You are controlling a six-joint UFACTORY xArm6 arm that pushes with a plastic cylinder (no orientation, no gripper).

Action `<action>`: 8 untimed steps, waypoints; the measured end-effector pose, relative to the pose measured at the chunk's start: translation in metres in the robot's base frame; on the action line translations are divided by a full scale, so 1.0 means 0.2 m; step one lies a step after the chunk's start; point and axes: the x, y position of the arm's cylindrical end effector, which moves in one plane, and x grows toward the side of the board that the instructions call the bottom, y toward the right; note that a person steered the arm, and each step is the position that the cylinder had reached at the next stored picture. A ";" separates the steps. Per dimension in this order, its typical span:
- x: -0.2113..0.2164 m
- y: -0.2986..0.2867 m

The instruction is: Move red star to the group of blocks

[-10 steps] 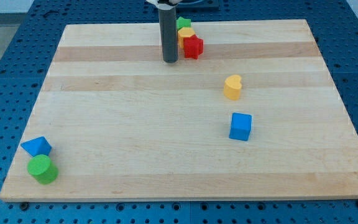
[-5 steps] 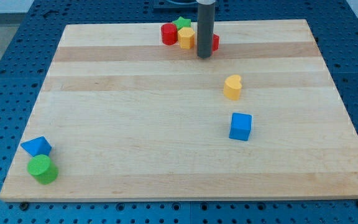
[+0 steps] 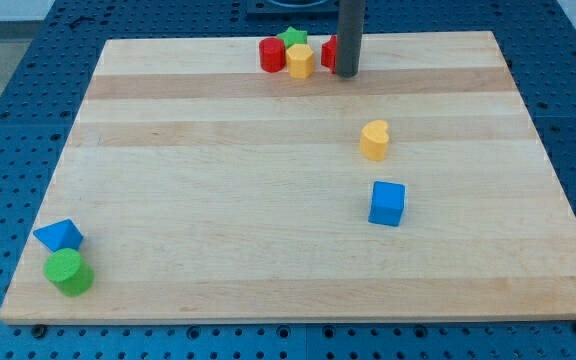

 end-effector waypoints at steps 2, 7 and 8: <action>-0.01 0.32; -0.19 0.02; -0.19 0.00</action>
